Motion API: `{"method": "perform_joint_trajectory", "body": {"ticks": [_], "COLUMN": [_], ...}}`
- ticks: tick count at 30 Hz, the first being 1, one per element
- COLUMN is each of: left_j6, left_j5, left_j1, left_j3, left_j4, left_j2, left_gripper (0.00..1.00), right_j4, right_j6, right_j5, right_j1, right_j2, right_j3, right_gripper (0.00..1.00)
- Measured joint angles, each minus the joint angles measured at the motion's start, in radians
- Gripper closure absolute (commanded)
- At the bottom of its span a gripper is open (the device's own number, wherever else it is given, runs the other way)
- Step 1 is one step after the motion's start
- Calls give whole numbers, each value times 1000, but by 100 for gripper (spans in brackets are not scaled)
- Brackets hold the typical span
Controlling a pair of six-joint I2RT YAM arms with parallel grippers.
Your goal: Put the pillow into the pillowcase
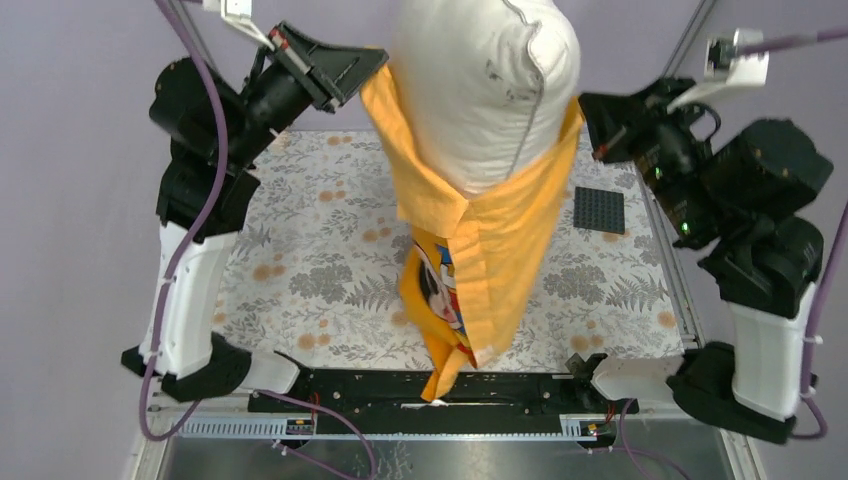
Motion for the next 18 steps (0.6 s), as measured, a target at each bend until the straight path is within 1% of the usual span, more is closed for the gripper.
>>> {"method": "perform_joint_trajectory", "body": {"ticks": [1, 3, 4, 5, 7, 9, 11, 13, 14, 16, 17, 18], "left_j6": [14, 54, 68, 82, 97, 105, 100, 77, 63, 43, 35, 28], "left_j5": [-8, -27, -33, -40, -51, -65, -62, -46, -38, -23, -18, -12], "left_j1": [-1, -1, -1, -4, -13, -13, -9, -8, -8, -14, -22, -30], "left_j3": [83, 297, 375, 415, 397, 289, 203, 111, 69, -8, -33, -39], "left_j4": [-58, -173, -211, -228, -223, -187, -157, -87, -53, 6, 28, 35], "left_j2": [49, 167, 206, 226, 207, 134, 67, 16, 0, -21, -23, -16], "left_gripper": [100, 100, 100, 100, 100, 100, 100, 100, 100, 100, 100, 100], "right_j4": [28, 71, 83, 92, 120, 121, 87, 47, 6, -18, -19, -15], "right_j6": [1, 13, 23, 31, 54, 58, 50, 28, 11, -27, -45, -58], "right_j5": [12, 31, 42, 53, 69, 78, 80, 80, 80, 78, 79, 78], "right_j1": [0, -1, -1, -1, -3, -3, -3, -2, 0, 0, 0, 0], "right_j2": [-68, -193, -253, -291, -352, -348, -301, -211, -145, -11, 34, 50], "right_j3": [-106, -321, -415, -476, -583, -596, -544, -403, -296, -60, 32, 75], "right_gripper": [100, 100, 100, 100, 100, 100, 100, 100, 100, 100, 100, 100]}}
